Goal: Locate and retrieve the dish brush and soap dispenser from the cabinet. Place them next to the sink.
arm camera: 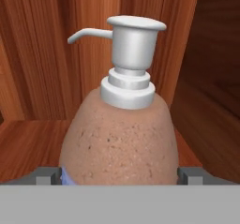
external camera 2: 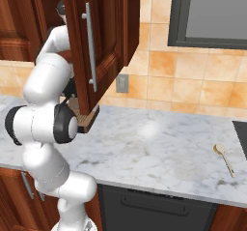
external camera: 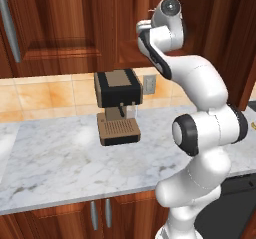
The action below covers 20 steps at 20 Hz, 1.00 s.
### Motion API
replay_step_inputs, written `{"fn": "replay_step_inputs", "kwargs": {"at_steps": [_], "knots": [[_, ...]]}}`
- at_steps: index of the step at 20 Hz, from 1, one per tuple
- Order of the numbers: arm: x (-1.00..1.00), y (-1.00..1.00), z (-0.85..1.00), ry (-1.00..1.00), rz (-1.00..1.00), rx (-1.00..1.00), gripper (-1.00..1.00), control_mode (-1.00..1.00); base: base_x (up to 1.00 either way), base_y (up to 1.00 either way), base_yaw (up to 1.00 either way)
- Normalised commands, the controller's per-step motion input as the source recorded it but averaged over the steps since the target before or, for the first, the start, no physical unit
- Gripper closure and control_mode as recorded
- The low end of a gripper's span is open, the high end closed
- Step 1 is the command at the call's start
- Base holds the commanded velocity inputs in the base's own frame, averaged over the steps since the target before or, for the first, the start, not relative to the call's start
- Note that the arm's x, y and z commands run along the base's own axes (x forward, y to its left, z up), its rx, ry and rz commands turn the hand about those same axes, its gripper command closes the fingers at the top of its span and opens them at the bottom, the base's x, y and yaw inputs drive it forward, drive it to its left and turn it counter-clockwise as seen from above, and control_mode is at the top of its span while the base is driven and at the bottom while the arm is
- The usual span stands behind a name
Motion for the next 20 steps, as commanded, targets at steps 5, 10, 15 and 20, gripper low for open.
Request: {"fn": "replay_step_inputs", "kwargs": {"at_steps": [5,10,15,20], "knots": [[-0.55,0.02,0.09,-0.01,0.0,0.03,1.0,-1.0,0.0,0.0,0.0],[-0.6,0.0,0.09,-0.01,0.0,0.02,1.0,-1.0,0.0,0.0,0.0],[-0.71,0.0,0.05,-0.01,0.0,0.02,1.0,-1.0,0.0,0.0,0.0],[-0.75,0.11,0.08,0.0,0.0,0.01,1.0,-1.0,0.0,0.0,0.0]]}}
